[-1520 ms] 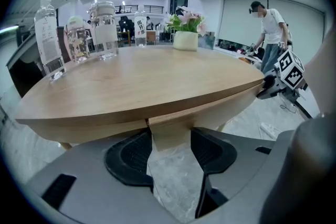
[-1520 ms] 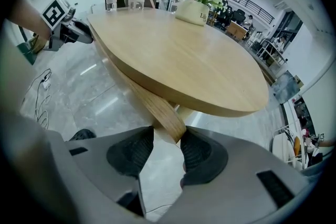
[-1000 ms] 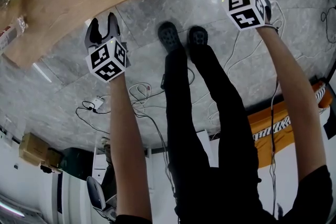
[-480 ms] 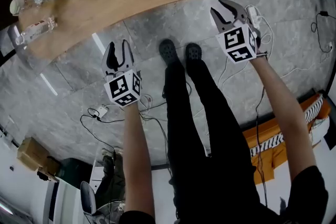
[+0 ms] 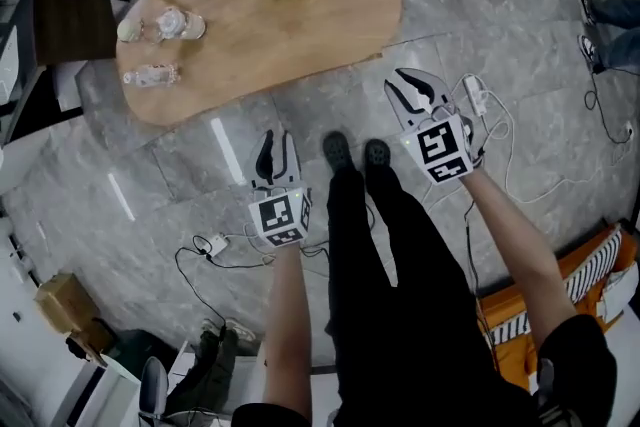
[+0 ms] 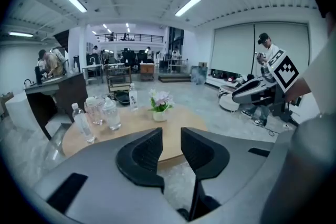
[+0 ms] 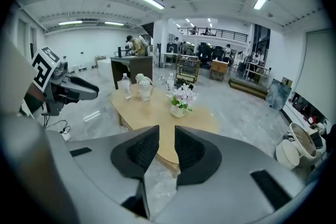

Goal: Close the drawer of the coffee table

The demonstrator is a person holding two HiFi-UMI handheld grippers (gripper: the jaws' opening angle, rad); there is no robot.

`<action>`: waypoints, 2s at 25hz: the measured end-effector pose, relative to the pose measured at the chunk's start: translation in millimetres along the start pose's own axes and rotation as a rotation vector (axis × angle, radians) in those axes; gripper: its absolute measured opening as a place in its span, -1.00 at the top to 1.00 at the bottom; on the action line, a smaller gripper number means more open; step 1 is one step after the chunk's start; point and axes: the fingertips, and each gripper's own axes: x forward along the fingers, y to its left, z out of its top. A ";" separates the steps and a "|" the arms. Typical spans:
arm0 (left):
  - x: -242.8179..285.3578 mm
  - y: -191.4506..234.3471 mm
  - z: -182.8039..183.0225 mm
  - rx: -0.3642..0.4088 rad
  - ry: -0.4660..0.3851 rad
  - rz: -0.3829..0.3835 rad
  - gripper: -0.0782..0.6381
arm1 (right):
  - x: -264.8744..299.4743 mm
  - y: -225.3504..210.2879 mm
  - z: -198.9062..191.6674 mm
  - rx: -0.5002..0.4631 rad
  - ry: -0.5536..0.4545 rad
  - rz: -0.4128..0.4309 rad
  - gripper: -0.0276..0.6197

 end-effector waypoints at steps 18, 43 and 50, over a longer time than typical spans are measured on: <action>-165.6 -63.3 144.5 -0.065 -0.184 -0.031 0.71 | -178.5 43.9 132.9 0.168 -0.248 0.055 0.86; -454.6 -41.4 101.7 -0.066 -0.397 -0.096 0.74 | -379.3 233.4 167.8 0.175 -0.421 0.067 0.88; -509.8 -54.4 92.5 -0.047 -0.392 -0.171 0.74 | -444.4 280.1 161.8 0.171 -0.450 0.056 0.88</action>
